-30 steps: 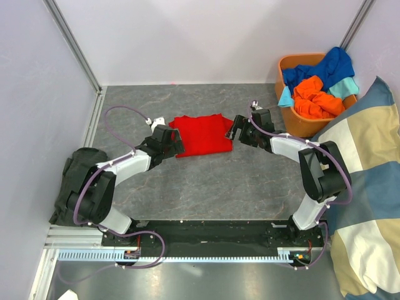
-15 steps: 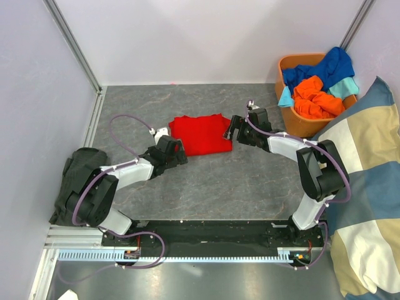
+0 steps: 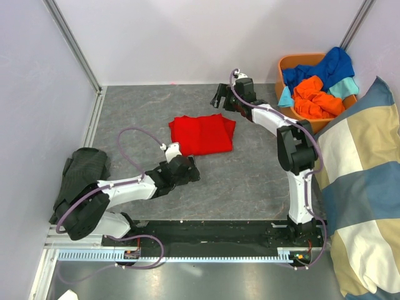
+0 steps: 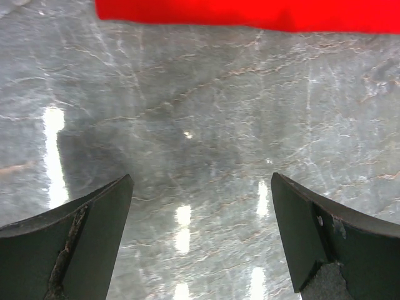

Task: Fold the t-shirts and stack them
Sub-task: Put the neatly folded tshirt into the corner of the board with the left arm

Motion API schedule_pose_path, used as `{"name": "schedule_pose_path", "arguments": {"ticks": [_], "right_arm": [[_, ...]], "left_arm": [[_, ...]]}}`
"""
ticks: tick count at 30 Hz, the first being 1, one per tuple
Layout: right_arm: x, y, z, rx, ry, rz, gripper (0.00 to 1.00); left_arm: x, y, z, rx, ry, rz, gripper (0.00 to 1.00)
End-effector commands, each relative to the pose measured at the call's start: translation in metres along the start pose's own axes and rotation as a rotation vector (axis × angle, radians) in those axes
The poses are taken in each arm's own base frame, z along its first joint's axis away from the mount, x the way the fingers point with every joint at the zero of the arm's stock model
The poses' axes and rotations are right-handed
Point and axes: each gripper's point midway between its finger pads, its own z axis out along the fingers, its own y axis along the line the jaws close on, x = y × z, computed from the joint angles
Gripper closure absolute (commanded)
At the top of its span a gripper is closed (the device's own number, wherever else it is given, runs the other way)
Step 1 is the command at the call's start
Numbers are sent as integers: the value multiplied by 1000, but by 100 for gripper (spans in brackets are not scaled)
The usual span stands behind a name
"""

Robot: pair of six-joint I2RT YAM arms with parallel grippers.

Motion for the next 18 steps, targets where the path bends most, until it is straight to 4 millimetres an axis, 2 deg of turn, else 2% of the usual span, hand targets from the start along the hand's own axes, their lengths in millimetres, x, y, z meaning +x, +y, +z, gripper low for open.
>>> {"name": "schedule_pose_path", "arguments": {"ticks": [1,3,4,6,8,9,13,14,15,18], "right_arm": [[31,-9,38,-26,100,-16,2],[33,-11,46,-43,109,-16,2],[46,-16,54,-42,135,-17,2],[56,-18,61,-55,156,-19,2],[62,-21,64,-59,171,-18,2],[66,-21,64,-60,178,-16,2],[73,-20,55,-66,200,-15,2],[81,-26,52,-56,215,-12,2],[77,-22,46,-63,211,-18,2],[92,-25,32,-59,243,-13,2]], "left_arm": [[24,10,7,-70,52,-55,0],[17,4,17,-73,24,-48,0],[17,4,20,-80,21,-38,0],[8,-7,28,-59,-13,-39,0],[8,-11,36,-56,-16,-30,0],[2,-21,38,-31,-29,-39,0],[1,-29,51,-31,-34,-31,0],[-4,-32,54,-35,-50,-33,0],[-2,-29,58,-50,-48,-25,0],[-7,-26,66,-72,-54,-21,0]]}}
